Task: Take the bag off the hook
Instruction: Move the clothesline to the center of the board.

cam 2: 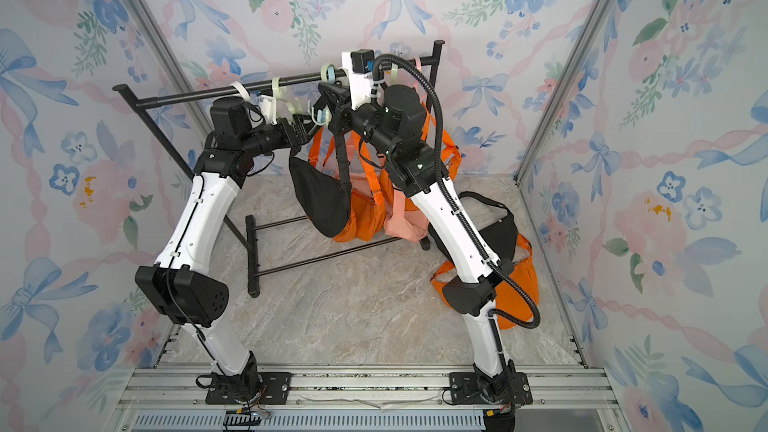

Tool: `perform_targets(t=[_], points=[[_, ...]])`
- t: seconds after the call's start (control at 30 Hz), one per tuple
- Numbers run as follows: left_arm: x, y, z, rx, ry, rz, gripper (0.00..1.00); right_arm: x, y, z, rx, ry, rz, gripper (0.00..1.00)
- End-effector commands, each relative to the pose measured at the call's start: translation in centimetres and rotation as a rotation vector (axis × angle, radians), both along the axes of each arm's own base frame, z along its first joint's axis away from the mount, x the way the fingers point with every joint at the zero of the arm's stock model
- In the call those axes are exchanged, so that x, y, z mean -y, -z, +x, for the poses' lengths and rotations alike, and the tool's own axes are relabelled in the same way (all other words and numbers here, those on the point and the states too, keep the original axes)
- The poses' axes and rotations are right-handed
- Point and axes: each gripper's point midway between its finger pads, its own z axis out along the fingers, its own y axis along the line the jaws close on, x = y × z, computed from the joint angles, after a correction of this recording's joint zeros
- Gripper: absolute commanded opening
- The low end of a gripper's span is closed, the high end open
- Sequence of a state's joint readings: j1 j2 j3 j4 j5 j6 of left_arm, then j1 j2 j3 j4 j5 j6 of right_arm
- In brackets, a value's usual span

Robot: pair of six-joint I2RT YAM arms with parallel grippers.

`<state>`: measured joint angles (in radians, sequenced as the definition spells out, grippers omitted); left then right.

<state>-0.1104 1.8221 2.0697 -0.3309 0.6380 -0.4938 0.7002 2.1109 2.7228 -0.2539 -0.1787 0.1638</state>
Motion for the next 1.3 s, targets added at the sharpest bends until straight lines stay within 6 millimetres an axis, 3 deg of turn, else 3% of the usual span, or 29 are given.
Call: perform_targets(t=[0.0,0.2,0.47,0.6,0.93,1.13,1.27], points=[[0.3,-1.7,-1.5,0.000,0.039,-0.039,0.98,0.9,-1.6,-1.1,0.037,0.016,0.006,0.00],[-0.6,0.4,-5.3,-0.056,0.000,-0.020,0.98,0.2,-2.1,-2.9,0.070,0.004,-0.022,0.00],[-2.1,1.8,-12.7,-0.051,-0.037,0.007,0.98,-0.6,-2.1,-4.3,0.085,-0.007,-0.045,0.00],[-3.1,2.6,-14.3,-0.055,-0.091,0.046,0.98,-0.5,-3.2,-5.4,0.118,-0.021,-0.030,0.00],[-4.6,5.7,-15.4,-0.095,-0.174,0.092,0.98,-0.2,-7.8,-9.5,0.252,-0.104,0.089,0.00],[-6.1,6.9,-13.6,-0.100,-0.270,0.156,0.98,-0.5,-7.7,-10.0,0.237,-0.128,0.092,0.00],[-5.7,7.7,-11.8,-0.110,-0.278,0.171,0.98,-0.5,-7.5,-10.1,0.215,-0.135,0.089,0.00]])
